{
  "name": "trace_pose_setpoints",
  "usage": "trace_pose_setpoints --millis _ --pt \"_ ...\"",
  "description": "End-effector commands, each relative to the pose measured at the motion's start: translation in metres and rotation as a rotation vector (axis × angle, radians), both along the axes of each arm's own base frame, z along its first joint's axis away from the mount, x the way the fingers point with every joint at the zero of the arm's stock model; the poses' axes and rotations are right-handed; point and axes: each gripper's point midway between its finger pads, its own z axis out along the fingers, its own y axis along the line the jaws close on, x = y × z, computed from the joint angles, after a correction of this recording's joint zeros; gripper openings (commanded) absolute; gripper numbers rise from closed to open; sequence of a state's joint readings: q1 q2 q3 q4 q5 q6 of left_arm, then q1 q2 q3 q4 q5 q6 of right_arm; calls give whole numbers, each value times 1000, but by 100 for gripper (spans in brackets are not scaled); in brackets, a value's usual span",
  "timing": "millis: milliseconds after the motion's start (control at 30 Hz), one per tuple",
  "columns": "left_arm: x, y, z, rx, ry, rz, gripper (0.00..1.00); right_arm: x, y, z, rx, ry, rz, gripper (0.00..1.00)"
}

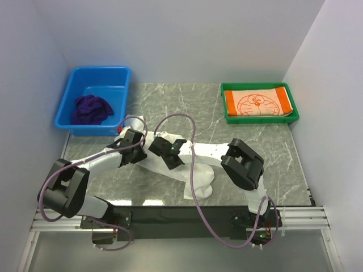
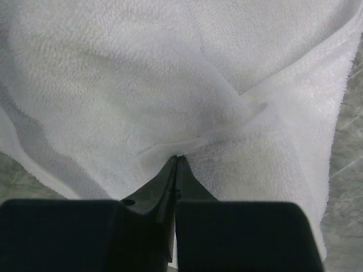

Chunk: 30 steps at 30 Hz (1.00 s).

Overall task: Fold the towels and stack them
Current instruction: Flatten out the crumpled towel

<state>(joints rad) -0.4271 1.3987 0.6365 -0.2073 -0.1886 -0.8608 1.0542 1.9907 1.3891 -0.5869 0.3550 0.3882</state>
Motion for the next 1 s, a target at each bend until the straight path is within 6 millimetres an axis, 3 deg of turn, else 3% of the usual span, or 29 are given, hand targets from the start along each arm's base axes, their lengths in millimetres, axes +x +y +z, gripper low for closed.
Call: trace_pose_setpoints --millis 0,167,333,367,567,600,700,733,867,967 --pt "-8 10 -6 15 24 31 32 4 -8 4 -27 -32 -28 0" --pt "-11 17 -12 3 43 52 32 17 -26 16 -3 -59 -85 0" --pt "-13 23 -18 -5 66 68 31 33 -72 16 -24 -73 -189 0" --pt "-13 23 -19 -6 66 69 31 38 -78 24 0 -87 -214 0" --pt "-14 24 -23 -15 80 72 29 62 -171 29 2 -107 -445 0" --pt "-14 24 -22 -14 80 70 29 66 -201 24 0 -90 -538 0" --pt "-13 24 -20 -15 74 71 29 69 -237 33 65 -120 -675 0" --pt "-13 24 -19 -17 73 70 30 74 -255 45 104 -153 -737 0" --pt "-16 24 -18 -21 73 67 30 83 -272 72 171 -249 -779 0" --pt "-16 24 -14 -28 64 67 32 88 -252 84 246 -239 -701 8"
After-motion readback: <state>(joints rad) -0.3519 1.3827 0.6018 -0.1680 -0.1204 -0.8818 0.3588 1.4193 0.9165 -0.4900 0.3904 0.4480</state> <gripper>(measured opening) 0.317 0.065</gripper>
